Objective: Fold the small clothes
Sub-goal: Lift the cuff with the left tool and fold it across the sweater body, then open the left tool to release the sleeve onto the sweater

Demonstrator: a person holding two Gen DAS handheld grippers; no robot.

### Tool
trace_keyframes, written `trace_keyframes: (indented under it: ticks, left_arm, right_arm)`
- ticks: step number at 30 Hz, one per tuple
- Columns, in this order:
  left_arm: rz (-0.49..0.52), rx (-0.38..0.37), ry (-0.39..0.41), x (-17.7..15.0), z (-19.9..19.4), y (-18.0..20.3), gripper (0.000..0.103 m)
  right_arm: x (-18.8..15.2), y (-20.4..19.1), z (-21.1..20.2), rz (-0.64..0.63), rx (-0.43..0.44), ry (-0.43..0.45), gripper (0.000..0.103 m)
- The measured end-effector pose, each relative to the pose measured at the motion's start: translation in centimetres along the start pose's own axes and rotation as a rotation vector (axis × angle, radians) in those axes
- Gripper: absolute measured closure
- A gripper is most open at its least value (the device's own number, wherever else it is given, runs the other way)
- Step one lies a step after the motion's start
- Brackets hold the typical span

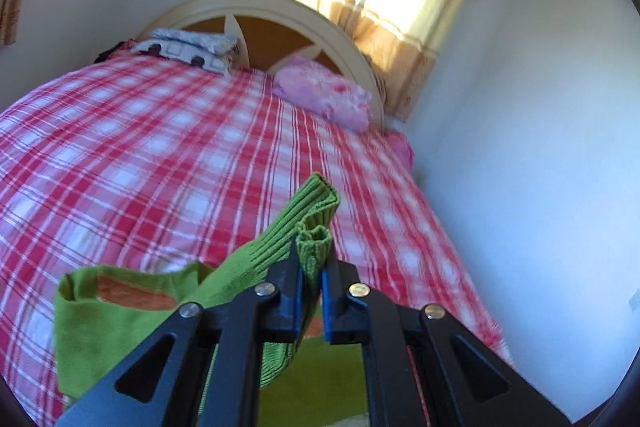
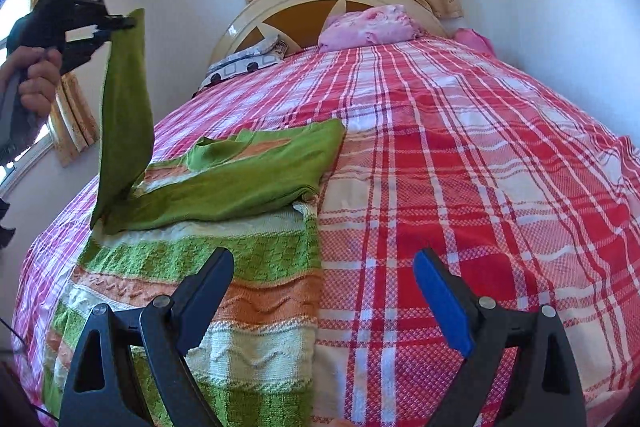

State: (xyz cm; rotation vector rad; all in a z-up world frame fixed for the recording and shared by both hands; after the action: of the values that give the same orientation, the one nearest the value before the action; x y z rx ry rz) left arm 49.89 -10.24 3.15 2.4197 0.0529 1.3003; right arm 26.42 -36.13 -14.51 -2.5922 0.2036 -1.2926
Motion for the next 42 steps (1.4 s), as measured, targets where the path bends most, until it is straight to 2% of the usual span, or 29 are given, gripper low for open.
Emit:
trace_keyframes:
  ticks: [7,12,16,18,19,20,21,22,24,26,30,31,33,35,37,42]
  left_arm:
    - [0.048,0.031,-0.132,-5.9,6.1,1.7,0.096]
    - [0.133,0.009,-0.226,-10.5,9.3,4.6,0.096]
    - [0.201,-0.005,-0.303,-13.1,10.6,6.1,0.090]
    - [0.233,-0.020,-0.317,-13.6,10.2,6.5,0.080]
    - [0.250,-0.015,-0.311,-13.6,9.8,6.5,0.065]
    - [0.265,-0.005,-0.299,-13.5,9.1,6.4,0.045]
    - [0.284,0.009,-0.269,-13.3,7.8,6.0,0.037]
    - [0.294,0.010,-0.247,-13.3,6.9,5.6,0.031]
    - [0.334,0.019,-0.219,-13.4,4.3,3.9,0.030]
    - [0.366,0.063,-0.209,-13.8,2.3,1.6,0.026]
    - [0.429,0.281,-0.188,-15.6,-2.8,-6.0,0.017]
    - [0.437,0.352,-0.188,-16.2,-4.1,-8.3,0.016]
    - [0.422,0.447,-0.205,-17.3,-6.1,-12.0,0.015]
    - [0.369,0.472,-0.249,-18.6,-7.0,-15.0,0.015]
    - [0.307,0.461,-0.272,-19.5,-7.6,-17.0,0.015]
    - [0.267,0.441,-0.253,-19.5,-6.7,-17.6,0.015]
  right_arm:
    - [-0.3,0.0,0.5,0.001,-0.018,-0.027,0.011]
    - [-0.5,0.0,1.0,-0.003,-0.020,-0.055,0.011]
    - [-0.6,0.0,1.4,0.001,-0.016,-0.077,0.011]
    - [-0.6,0.1,1.5,0.006,-0.010,-0.081,0.011]
    - [-0.6,0.1,1.5,0.009,-0.006,-0.082,0.011]
    - [-0.7,0.2,1.4,0.012,-0.002,-0.083,0.011]
    - [-0.7,0.2,1.4,0.014,0.001,-0.085,0.011]
    - [-0.7,0.1,1.4,0.014,0.003,-0.085,0.011]
    - [-0.7,0.1,1.3,0.016,0.011,-0.085,0.011]
    - [-0.7,0.2,1.3,0.020,0.019,-0.082,0.011]
    - [-0.7,0.4,1.2,0.036,0.030,-0.078,0.011]
    - [-0.7,0.5,1.2,0.040,0.030,-0.078,0.011]
    - [-0.7,0.5,1.2,0.046,0.031,-0.079,0.011]
    - [-0.7,0.7,1.2,0.054,0.029,-0.078,0.011]
    - [-0.7,0.8,1.2,0.062,0.026,-0.078,0.011]
    - [-0.6,1.5,0.8,0.091,0.006,-0.051,0.011]
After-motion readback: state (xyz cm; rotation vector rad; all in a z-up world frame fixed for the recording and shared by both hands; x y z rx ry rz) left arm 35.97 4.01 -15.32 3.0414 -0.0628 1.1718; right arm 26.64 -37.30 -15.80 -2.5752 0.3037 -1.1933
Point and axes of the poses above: each gripper's, at about its wrist camera, not at the fingertips, and z roughly the way its jaws point, y to its right, x to its top, the point moved 5 cm from there along z, roughly the way its jaws point, and after that the axes turned 5 degrees about z, right-handed, at the moved point
